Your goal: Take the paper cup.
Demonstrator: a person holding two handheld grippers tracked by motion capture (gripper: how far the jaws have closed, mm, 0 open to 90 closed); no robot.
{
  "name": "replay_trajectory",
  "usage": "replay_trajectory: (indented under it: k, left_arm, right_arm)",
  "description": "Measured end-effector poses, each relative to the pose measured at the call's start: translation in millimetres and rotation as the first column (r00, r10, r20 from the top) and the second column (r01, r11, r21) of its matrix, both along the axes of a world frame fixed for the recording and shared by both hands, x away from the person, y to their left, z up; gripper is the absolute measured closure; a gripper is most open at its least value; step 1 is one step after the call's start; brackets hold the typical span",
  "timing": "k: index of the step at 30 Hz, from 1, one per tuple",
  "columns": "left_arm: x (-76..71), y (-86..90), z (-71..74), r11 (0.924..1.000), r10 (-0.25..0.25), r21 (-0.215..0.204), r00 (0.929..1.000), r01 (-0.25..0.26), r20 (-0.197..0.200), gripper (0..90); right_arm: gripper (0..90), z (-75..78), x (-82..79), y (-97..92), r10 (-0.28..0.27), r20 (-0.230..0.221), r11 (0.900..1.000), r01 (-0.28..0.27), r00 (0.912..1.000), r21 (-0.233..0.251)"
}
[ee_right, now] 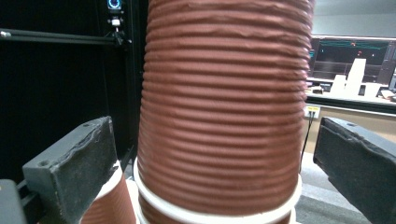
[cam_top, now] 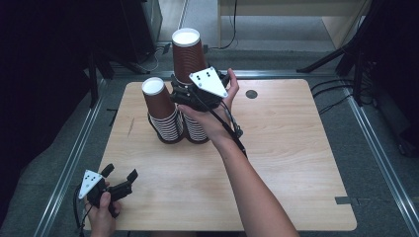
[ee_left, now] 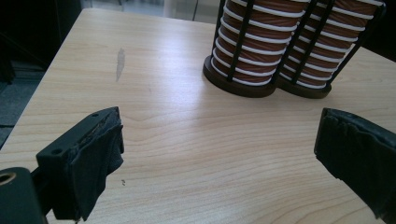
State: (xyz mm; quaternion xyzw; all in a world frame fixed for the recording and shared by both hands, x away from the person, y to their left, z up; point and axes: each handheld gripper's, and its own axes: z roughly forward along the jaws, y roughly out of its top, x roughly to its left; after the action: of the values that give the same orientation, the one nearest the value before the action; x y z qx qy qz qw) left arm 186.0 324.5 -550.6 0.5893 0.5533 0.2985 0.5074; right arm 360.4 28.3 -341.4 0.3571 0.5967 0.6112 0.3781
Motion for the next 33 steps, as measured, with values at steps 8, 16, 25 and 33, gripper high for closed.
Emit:
replay_trajectory:
  k: [8, 16, 25, 33]
  left_arm:
    - [0.1, -0.5, 0.1, 1.0, -0.003, -0.001, 1.0, 0.003, 0.001, 1.9]
    - [0.6, 0.0, 0.1, 0.9999, -0.008, -0.006, 1.0, 0.008, 0.001, 2.0]
    - [1.1, -0.1, 0.1, 0.9999, -0.011, -0.007, 0.9999, 0.011, -0.002, 2.0]
    - [1.2, 0.1, -0.1, 0.9999, -0.011, -0.009, 0.9999, 0.011, -0.004, 2.0]
  right_arm:
    - [2.3, 5.3, 7.5, 10.1, -0.055, 0.008, 0.9984, 0.055, 0.9984, -0.008]
    - [6.8, 6.9, 13.5, 12.6, -0.08, -0.012, 0.9968, 0.08, 0.9967, -0.004]
    - [10.8, 9.6, 13.8, 15.6, -0.08, -0.028, 0.9964, 0.08, 0.9964, -0.028]
    - [12.2, 20.2, 12.3, 15.0, -0.089, 0.013, 0.9961, 0.089, 0.996, -0.004]
